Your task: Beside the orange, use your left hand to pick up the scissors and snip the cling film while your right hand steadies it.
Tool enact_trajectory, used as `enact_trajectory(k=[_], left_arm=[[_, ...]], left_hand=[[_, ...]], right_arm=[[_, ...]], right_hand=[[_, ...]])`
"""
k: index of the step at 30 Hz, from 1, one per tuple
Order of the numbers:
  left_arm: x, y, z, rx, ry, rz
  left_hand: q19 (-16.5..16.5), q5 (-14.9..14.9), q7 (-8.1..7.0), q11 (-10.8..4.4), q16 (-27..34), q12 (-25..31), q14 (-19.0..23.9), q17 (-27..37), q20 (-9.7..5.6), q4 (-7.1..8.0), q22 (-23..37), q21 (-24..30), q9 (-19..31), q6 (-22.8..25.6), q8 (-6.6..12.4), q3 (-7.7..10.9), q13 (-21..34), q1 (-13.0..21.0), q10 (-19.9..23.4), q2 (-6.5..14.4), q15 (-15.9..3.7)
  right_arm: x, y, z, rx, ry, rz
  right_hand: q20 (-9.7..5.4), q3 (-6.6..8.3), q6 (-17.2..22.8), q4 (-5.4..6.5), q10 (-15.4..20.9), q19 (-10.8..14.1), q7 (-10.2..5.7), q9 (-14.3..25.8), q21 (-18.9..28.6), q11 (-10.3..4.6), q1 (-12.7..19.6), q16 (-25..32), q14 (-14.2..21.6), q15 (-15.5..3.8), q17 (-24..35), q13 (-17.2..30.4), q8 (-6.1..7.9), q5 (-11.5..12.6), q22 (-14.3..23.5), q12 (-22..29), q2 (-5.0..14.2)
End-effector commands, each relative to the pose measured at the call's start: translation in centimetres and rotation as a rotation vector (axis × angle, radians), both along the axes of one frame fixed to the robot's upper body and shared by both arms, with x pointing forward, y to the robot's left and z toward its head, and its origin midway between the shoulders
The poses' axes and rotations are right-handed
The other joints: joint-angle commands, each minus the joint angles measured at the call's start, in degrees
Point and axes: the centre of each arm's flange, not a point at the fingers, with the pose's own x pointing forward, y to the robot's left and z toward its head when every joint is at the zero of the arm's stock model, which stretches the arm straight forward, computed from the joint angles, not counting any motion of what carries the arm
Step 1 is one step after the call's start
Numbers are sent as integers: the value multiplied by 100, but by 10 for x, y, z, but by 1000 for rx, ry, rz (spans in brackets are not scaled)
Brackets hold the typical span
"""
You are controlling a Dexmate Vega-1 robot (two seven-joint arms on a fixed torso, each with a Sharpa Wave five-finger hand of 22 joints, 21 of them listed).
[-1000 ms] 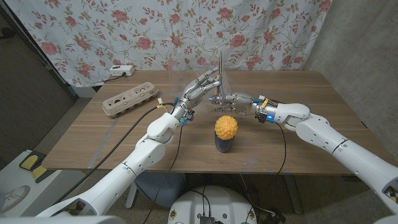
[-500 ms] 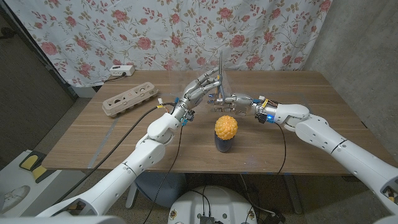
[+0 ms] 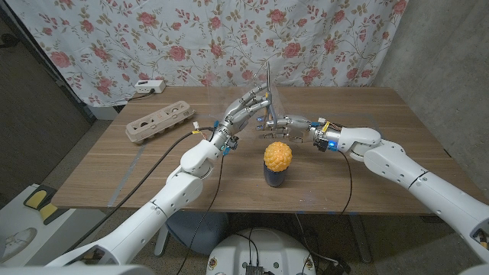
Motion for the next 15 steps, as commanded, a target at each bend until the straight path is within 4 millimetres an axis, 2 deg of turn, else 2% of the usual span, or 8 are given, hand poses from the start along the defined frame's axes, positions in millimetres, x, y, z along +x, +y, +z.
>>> enact_trajectory(k=[1,2,5,8,14,15], left_arm=[[-2,1,-1,-3,-3,2],[-2,1,-1,-3,-3,2],[-2,1,-1,-5,-3,2],[-2,2,-1,-5,-2,3],[-3,3,-2,-7,-1,4],[-3,3,-2,-8,-2,5]], left_hand=[[-1,35,-17,-27,31,35,44,19,2,6,5,24,13,74,36,-24,25,366,92,363,-219],[-3,35,-17,-27,35,35,47,23,5,5,5,23,13,78,37,-24,25,369,91,364,-222],[-1,35,-18,-27,47,36,60,33,7,9,5,24,13,91,39,-28,27,369,90,368,-221],[-1,35,-19,-27,55,28,63,43,5,7,5,25,13,103,40,-33,21,374,79,367,-224],[-3,34,-20,-26,62,32,63,56,9,8,5,24,13,109,37,-40,22,378,84,365,-220],[-2,35,-20,-26,64,33,64,58,7,7,5,25,13,108,35,-40,22,381,84,366,-223]], right_arm=[[0,-1,-1,-3,3,-18],[0,-1,-1,0,8,-19],[0,-1,-1,2,9,-20],[0,0,-1,4,14,-19],[0,1,-1,0,27,-13],[0,2,-1,0,31,-11]], right_hand=[[48,-65,5,3,1351,73,48,66,8,-1062,14,81,178,-128,46,212,40,-17,11,241,-48],[42,-73,8,4,1398,72,49,75,3,-1117,13,90,205,-148,53,263,36,-22,11,297,-48],[34,-91,8,14,1313,79,35,106,-4,-1154,12,130,301,-257,87,419,24,-36,11,385,-21],[50,-113,-9,2,1312,87,18,140,-8,-1209,33,151,339,-287,127,606,2,-50,12,535,-18],[76,-167,-10,-14,1328,116,18,240,-10,-1237,109,240,462,-368,268,1198,-39,-79,14,1031,10],[35,-188,-17,-4,1230,222,14,288,21,-1234,136,338,587,-467,376,1504,-64,-90,19,1249,51]])
